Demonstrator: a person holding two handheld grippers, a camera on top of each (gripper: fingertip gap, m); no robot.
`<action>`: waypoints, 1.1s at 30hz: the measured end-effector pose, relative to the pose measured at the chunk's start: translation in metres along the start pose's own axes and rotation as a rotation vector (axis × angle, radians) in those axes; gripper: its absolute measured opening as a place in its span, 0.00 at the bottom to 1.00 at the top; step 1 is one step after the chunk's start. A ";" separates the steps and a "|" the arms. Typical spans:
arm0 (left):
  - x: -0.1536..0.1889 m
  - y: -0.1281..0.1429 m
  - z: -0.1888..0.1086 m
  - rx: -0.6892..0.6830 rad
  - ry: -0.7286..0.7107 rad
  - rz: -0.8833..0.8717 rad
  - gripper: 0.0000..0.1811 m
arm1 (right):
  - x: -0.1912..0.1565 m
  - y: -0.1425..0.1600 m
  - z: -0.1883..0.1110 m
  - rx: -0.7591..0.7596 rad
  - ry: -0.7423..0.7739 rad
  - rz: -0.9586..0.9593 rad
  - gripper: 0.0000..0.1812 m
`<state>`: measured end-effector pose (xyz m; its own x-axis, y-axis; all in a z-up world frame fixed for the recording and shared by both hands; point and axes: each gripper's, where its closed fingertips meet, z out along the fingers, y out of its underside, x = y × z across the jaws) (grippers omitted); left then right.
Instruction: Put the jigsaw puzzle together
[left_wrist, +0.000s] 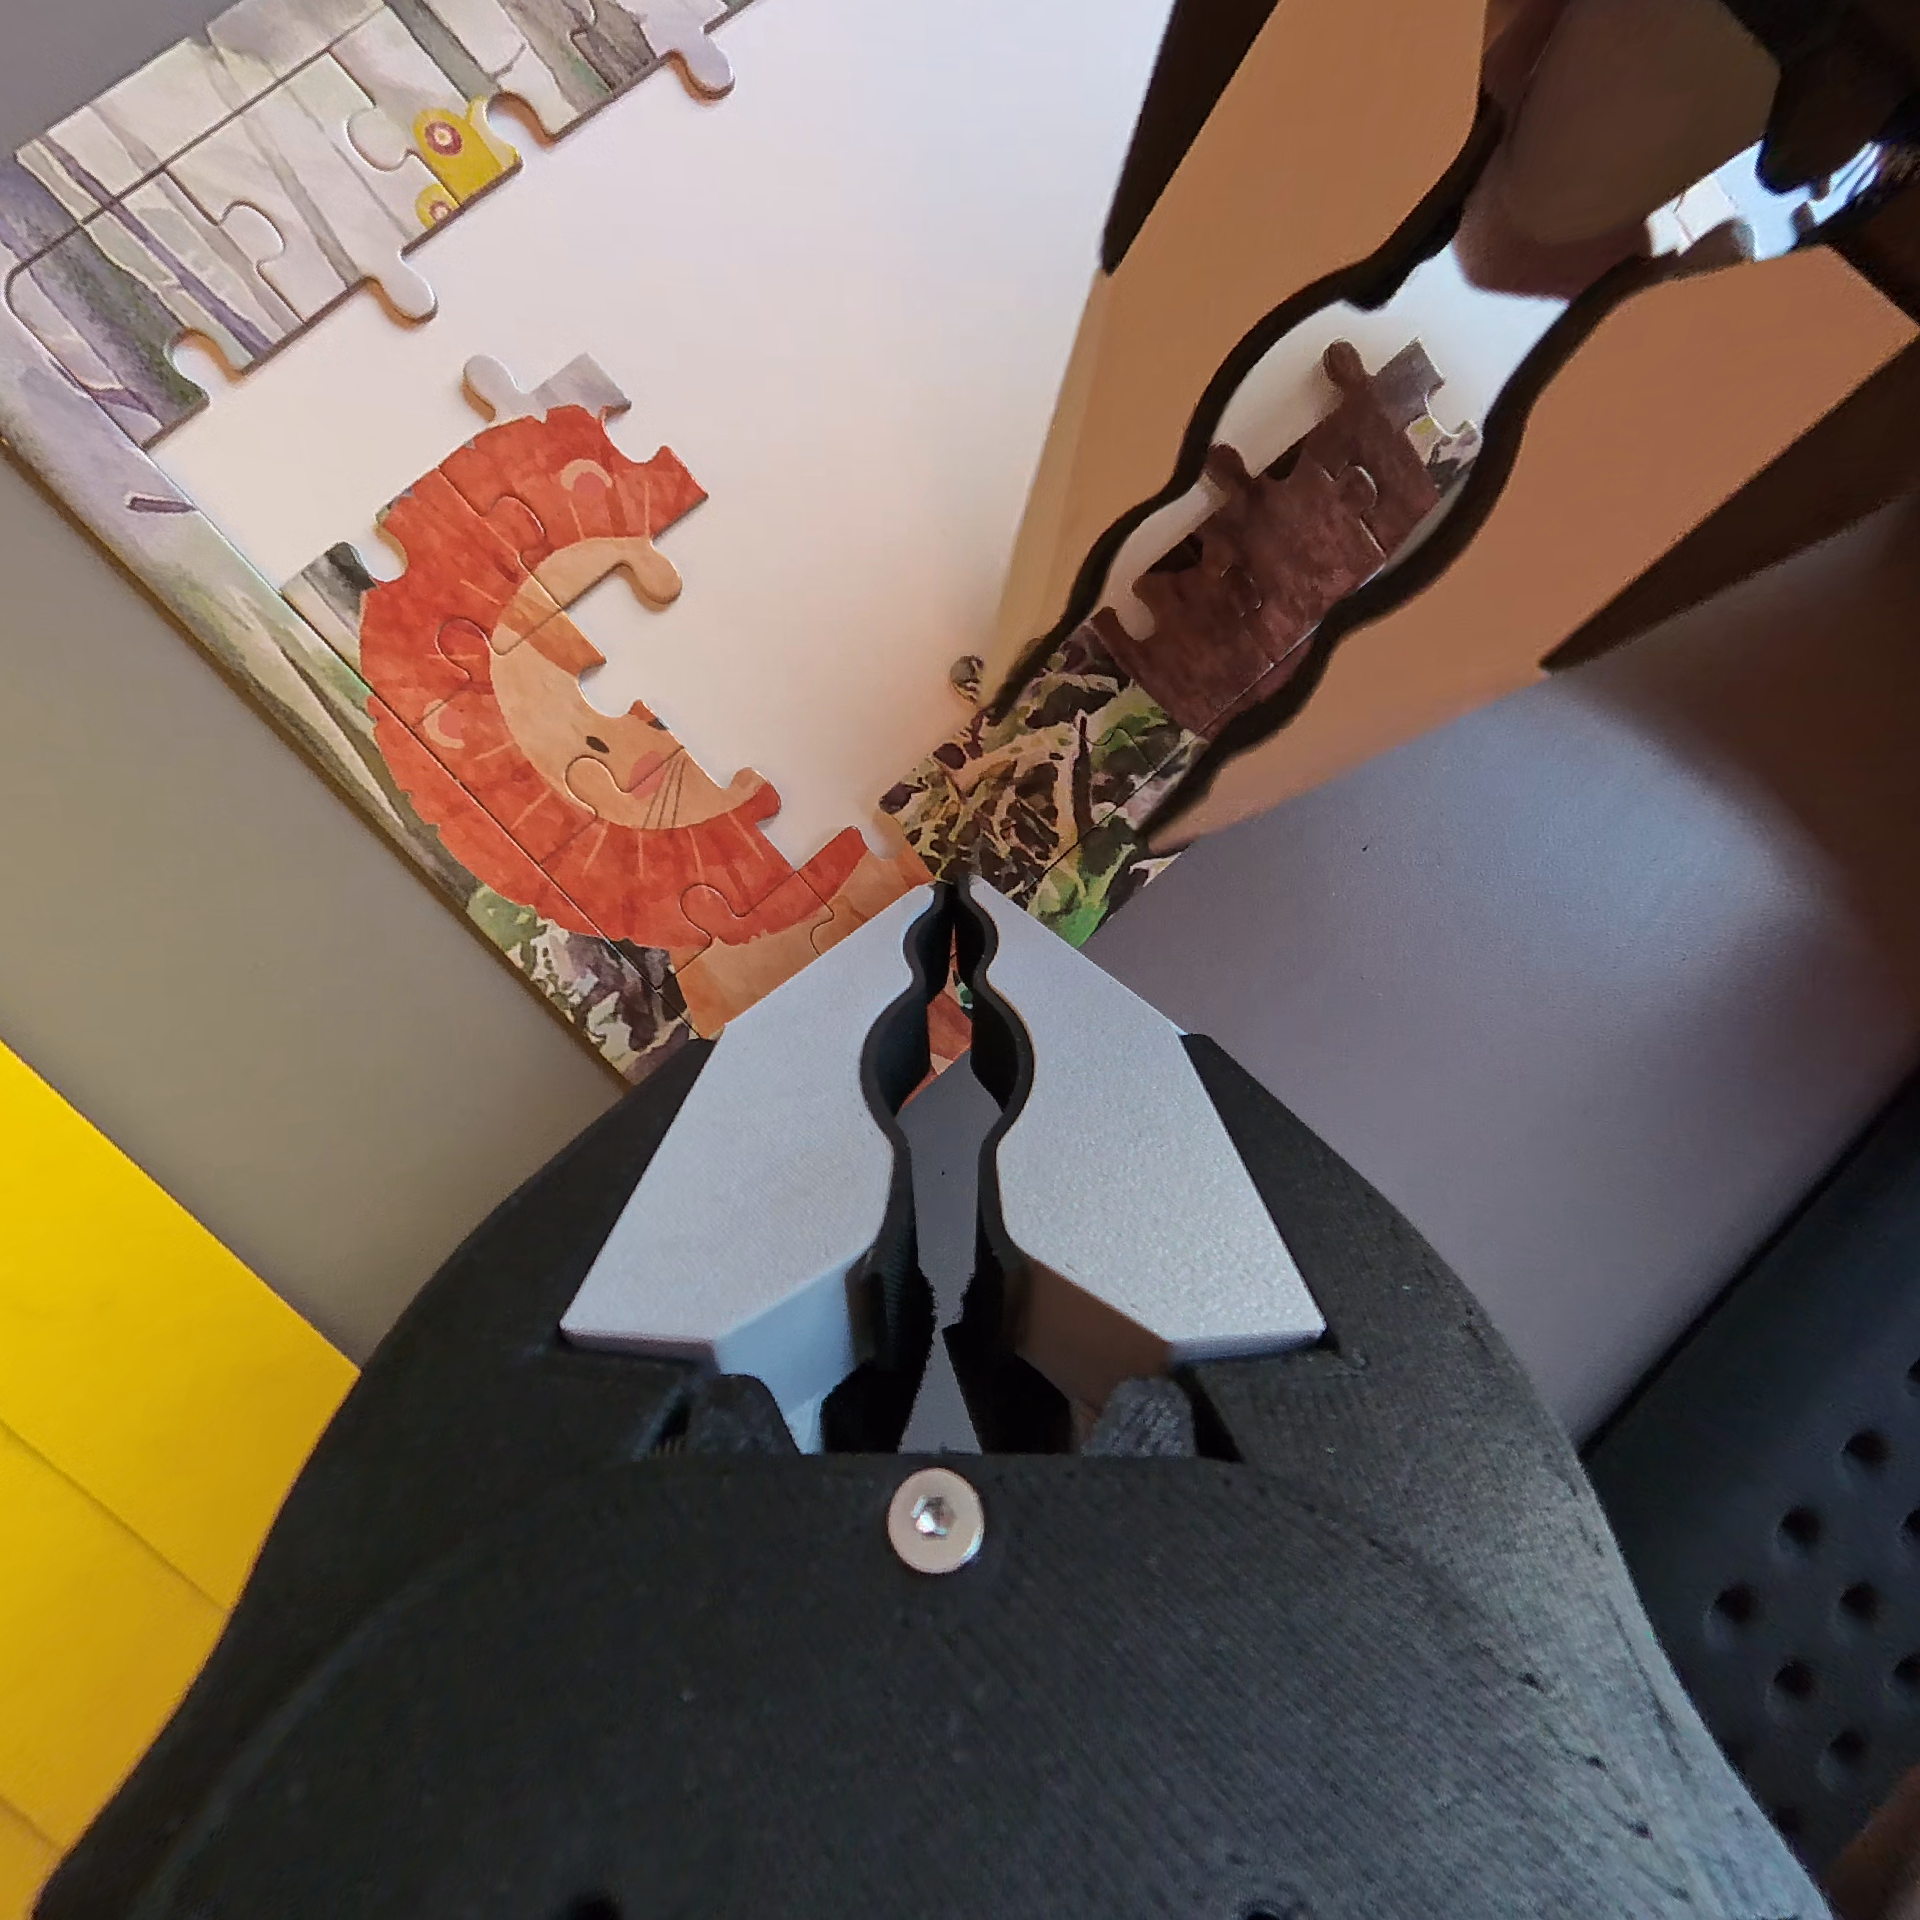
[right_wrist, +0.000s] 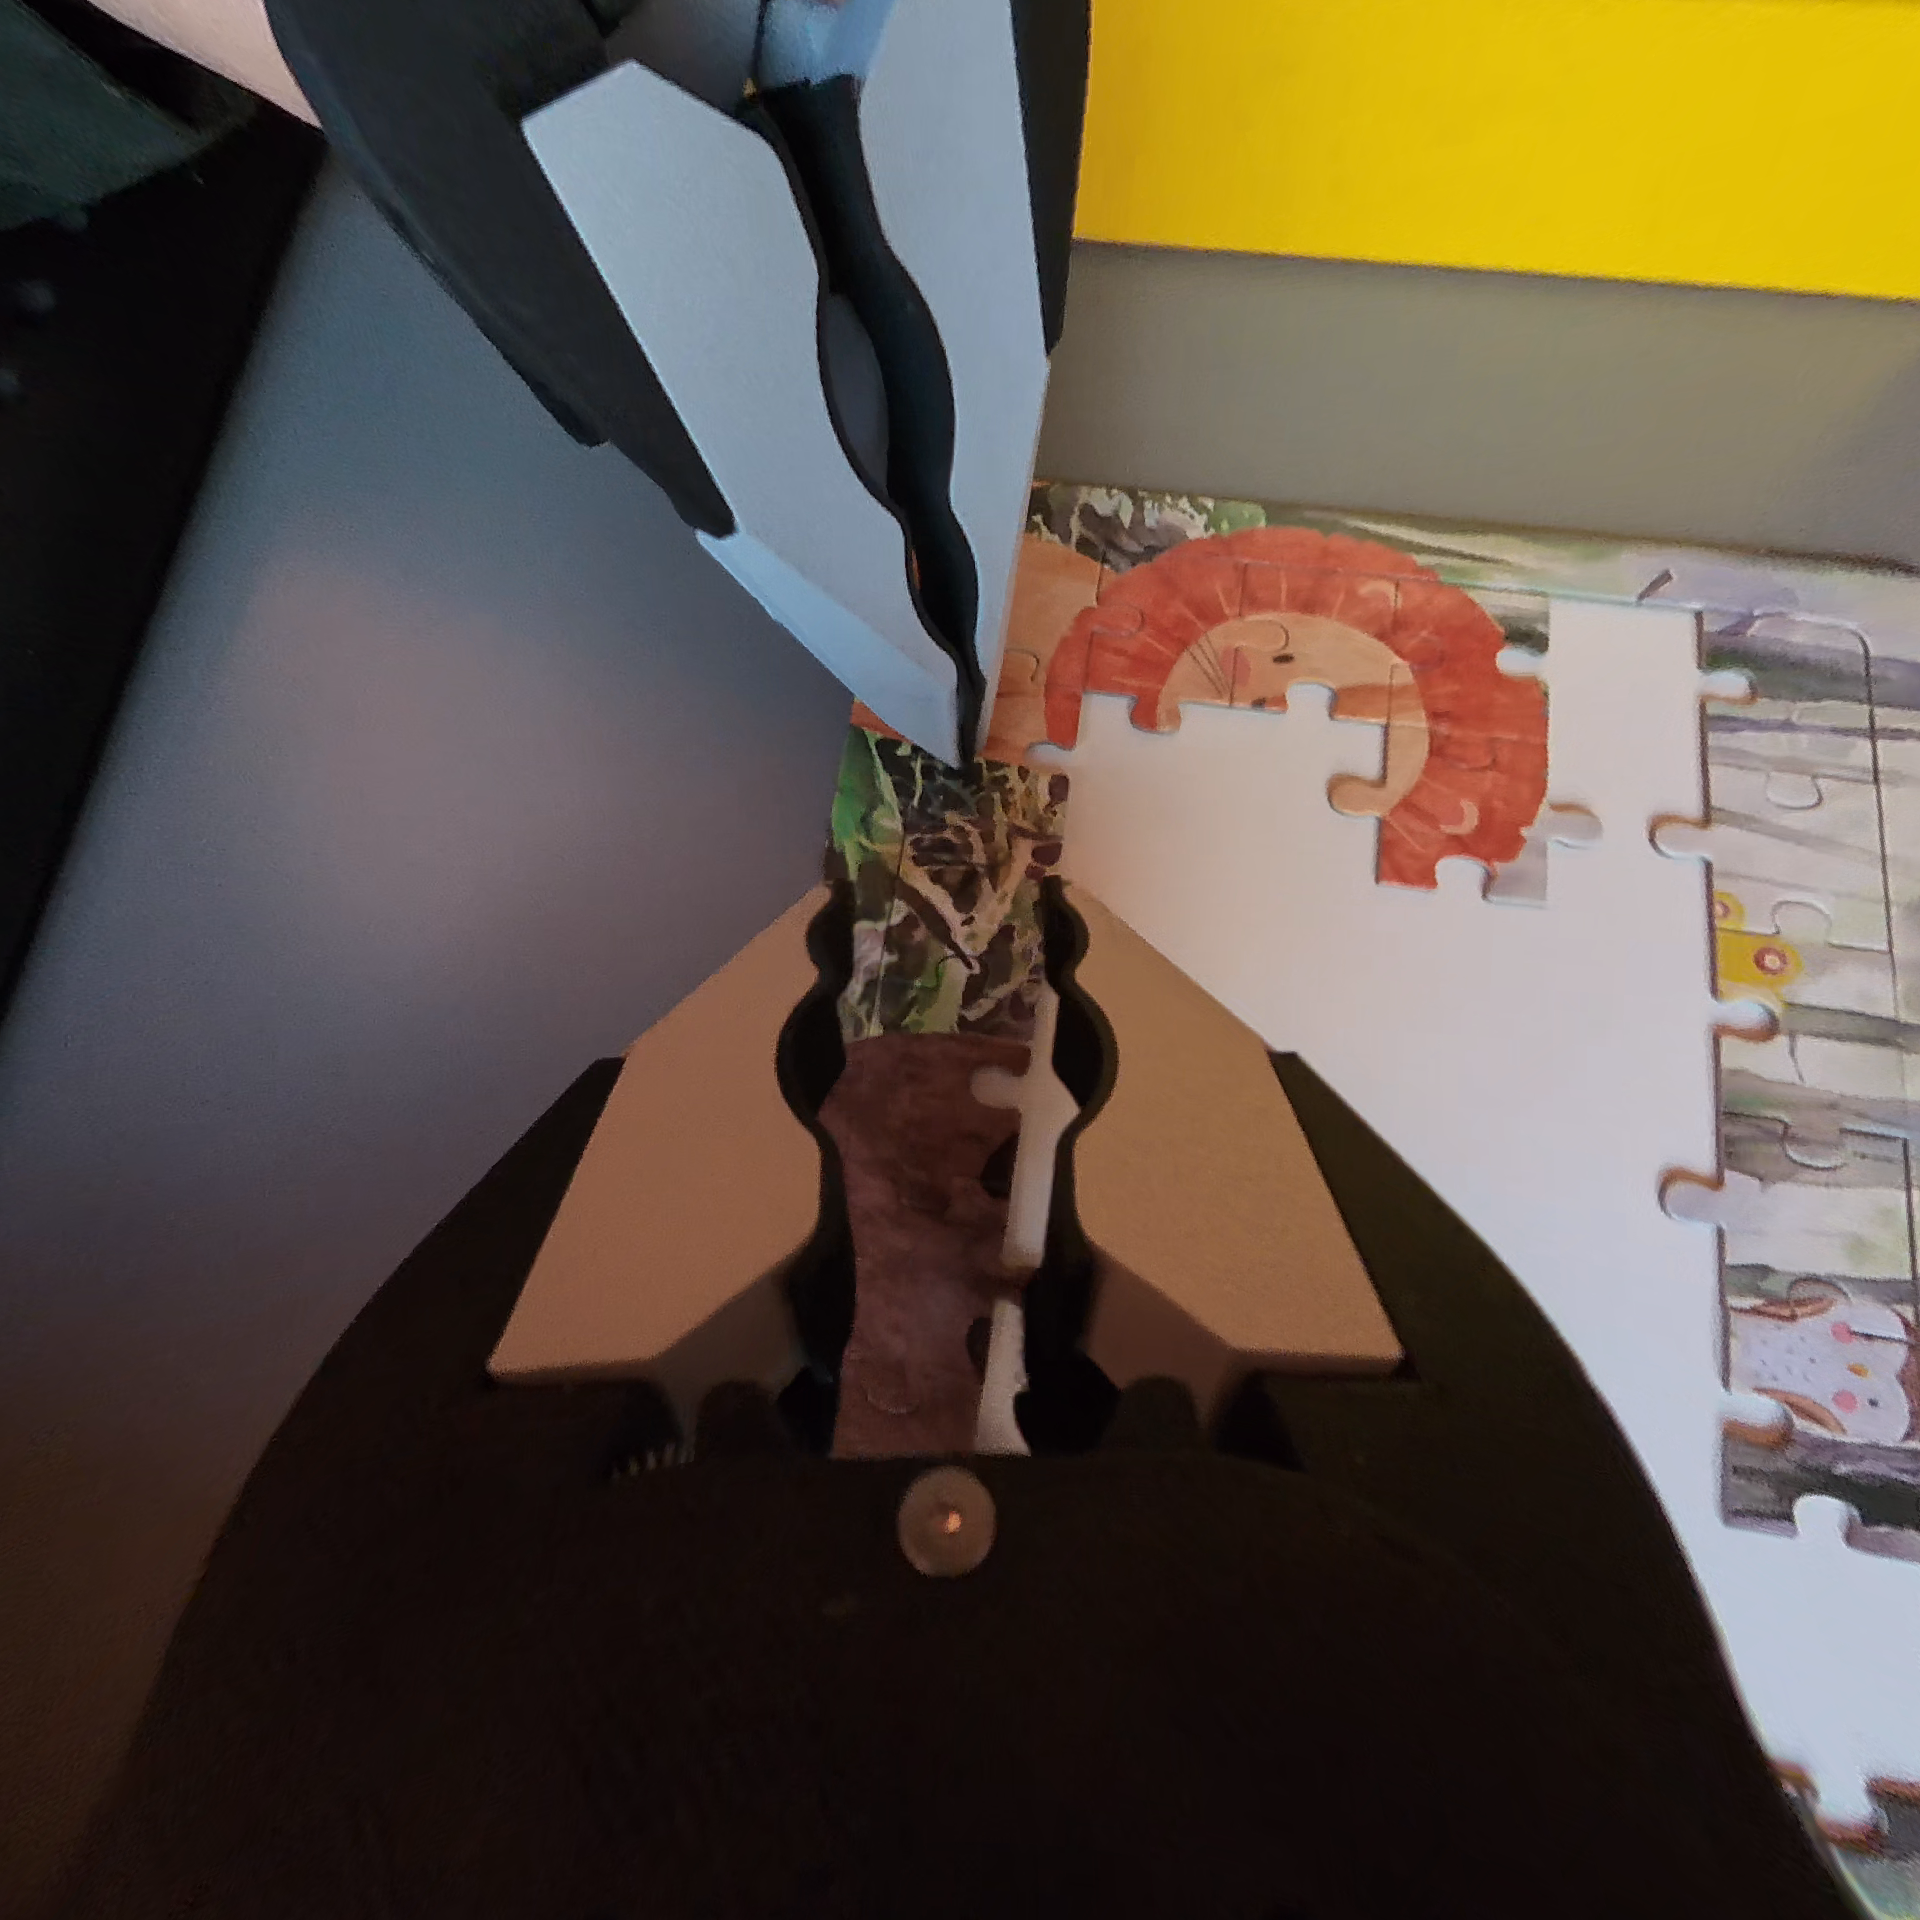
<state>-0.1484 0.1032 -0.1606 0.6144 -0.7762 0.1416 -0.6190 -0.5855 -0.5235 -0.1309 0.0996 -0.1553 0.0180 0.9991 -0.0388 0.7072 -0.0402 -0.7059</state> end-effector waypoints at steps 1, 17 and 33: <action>0.000 0.000 0.000 0.000 0.000 0.001 0.00 | 0.002 0.000 0.002 -0.007 0.013 -0.010 0.21; -0.007 0.002 -0.002 -0.001 -0.004 -0.022 0.00 | -0.002 0.003 0.003 -0.134 -0.001 0.030 0.25; -0.021 0.004 -0.003 0.001 0.015 -0.057 0.00 | -0.010 0.007 -0.002 -0.222 -0.018 0.070 0.25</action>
<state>-0.1649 0.1165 -0.1628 0.6412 -0.7450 0.1841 -0.5826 -0.6287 -0.5150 -0.1244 0.0898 -0.1585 0.0611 0.9935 -0.0960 0.8429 -0.1029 -0.5282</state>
